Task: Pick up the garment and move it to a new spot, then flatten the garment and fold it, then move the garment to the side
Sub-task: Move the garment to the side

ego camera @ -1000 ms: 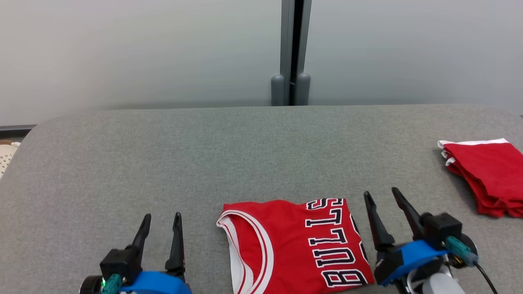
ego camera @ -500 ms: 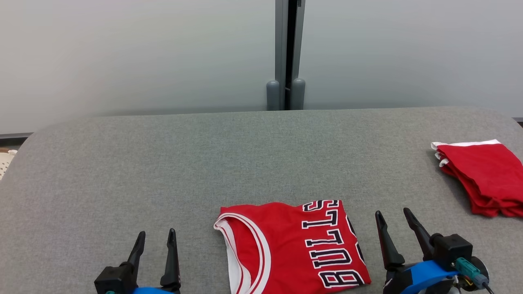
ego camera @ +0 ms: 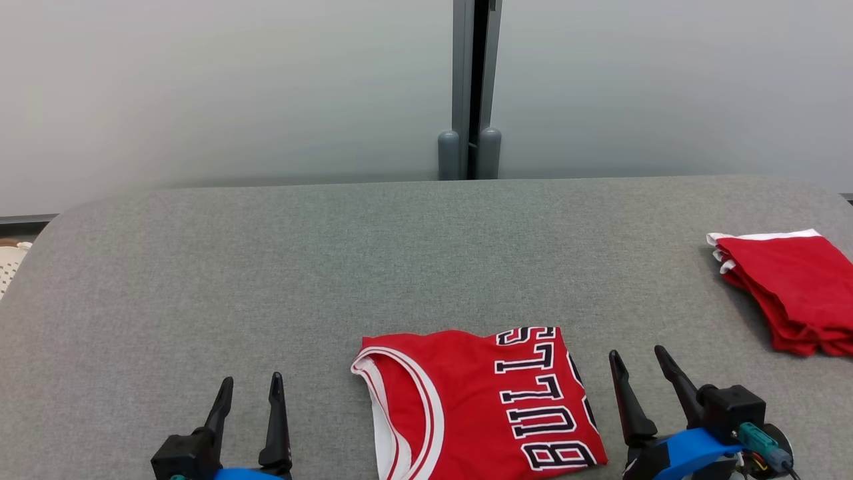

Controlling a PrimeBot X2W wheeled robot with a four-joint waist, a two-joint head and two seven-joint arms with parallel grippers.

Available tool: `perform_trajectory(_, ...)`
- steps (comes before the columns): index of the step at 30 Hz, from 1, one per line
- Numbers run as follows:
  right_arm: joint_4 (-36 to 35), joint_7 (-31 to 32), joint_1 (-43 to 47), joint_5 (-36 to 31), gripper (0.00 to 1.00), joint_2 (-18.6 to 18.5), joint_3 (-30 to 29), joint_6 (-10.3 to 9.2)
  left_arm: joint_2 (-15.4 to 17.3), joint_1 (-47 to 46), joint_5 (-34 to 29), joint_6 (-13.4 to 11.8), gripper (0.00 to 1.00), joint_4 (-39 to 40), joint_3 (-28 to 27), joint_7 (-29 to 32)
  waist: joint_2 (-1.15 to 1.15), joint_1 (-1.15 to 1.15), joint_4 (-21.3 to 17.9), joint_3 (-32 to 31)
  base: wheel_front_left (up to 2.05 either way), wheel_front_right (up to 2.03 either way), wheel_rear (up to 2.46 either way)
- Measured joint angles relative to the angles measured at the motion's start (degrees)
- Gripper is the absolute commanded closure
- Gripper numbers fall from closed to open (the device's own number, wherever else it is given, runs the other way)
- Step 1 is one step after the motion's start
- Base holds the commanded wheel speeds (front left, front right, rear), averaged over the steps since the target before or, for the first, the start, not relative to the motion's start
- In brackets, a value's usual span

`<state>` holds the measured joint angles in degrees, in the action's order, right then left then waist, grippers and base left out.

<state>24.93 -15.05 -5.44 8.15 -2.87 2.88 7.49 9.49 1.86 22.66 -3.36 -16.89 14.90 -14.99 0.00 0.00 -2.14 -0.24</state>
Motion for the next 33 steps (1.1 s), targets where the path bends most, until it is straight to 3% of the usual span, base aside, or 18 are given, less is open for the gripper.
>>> perform_trajectory(8, 0.33, 4.53, -3.85, -2.24, 0.00, -0.01, 0.00, -0.01, -0.12, -0.70, -0.66, 0.36, 0.00, -0.07, -1.10, 0.00, 0.00, 0.00, 0.38, 0.87, 0.00, 0.00, 0.00)
perform_trajectory(12, -0.45, 13.58, -7.58, -5.84, 0.00, -0.02, -0.30, 0.00, 0.03, -1.47, -1.08, 0.40, 0.00, -0.07, -1.47, 0.00, 0.00, 0.00, 1.14, 1.99, 0.00, 0.00, 0.00)
perform_trajectory(16, -0.62, 24.53, -9.59, -5.34, 0.00, -1.37, 1.81, 0.00, 0.22, -1.91, -1.57, 0.46, 0.00, -0.24, -1.89, -0.01, 0.00, 0.00, 2.30, 3.18, 0.00, 0.00, 0.00)
perform_trajectory(22, 0.25, 38.00, -9.49, 0.04, 0.00, -5.37, 6.30, 0.00, -0.24, -2.60, -2.09, 0.89, 0.00, -0.46, -2.12, -0.01, 0.00, 0.00, 4.70, 4.92, 0.00, 0.00, 0.00)
perform_trajectory(27, -0.11, 43.07, -9.07, 5.28, 0.00, -7.15, 9.00, 0.00, -0.53, -3.18, -2.50, 1.36, 0.00, -0.69, -2.54, 0.00, 0.00, 0.00, 6.11, 6.40, 0.00, 0.00, 0.00)
perform_trajectory(28, -0.21, 43.26, -9.09, 5.72, 0.06, -7.42, 9.21, 0.00, -0.57, -3.22, -2.53, 1.37, 0.00, -0.78, -2.63, 0.00, 0.00, 0.00, 6.28, 6.63, 0.00, 0.00, 0.00)
perform_trajectory(29, -0.25, 43.65, -9.13, 6.22, 0.36, -7.53, 9.29, 0.00, -0.60, -3.22, -2.60, 1.40, 0.00, -0.87, -2.69, -0.01, 0.00, 0.00, 6.38, 6.84, 0.00, 0.00, 0.00)
perform_trajectory(30, -0.31, 43.79, -9.26, 6.76, 0.57, -7.64, 9.51, -0.01, -0.62, -3.24, -2.75, 1.41, 0.00, -0.98, -2.72, -0.01, 0.00, 0.00, 6.43, 7.02, 0.00, 0.00, 0.00)
perform_trajectory(31, -0.46, 43.77, -9.32, 7.09, 0.71, -7.79, 9.72, -0.01, -0.64, -3.25, -2.98, 1.47, 0.00, -1.03, -2.76, 0.00, 0.00, 0.00, 6.41, 7.15, 0.00, 0.00, 0.00)
perform_trajectory(32, -0.51, 43.72, -9.40, 7.23, 0.95, -7.87, 9.81, -0.01, -0.69, -3.26, -3.09, 1.48, 0.00, -1.05, -2.79, 0.00, 0.00, 0.00, 6.28, 7.26, 0.00, 0.00, 0.00)
perform_trajectory(33, -0.58, 43.56, -9.51, 7.38, 1.00, -7.95, 10.09, -0.01, -0.73, -3.29, -3.11, 1.65, 0.00, -1.05, -2.81, -0.01, 0.00, 0.00, 6.07, 7.39, 0.00, 0.00, 0.00)
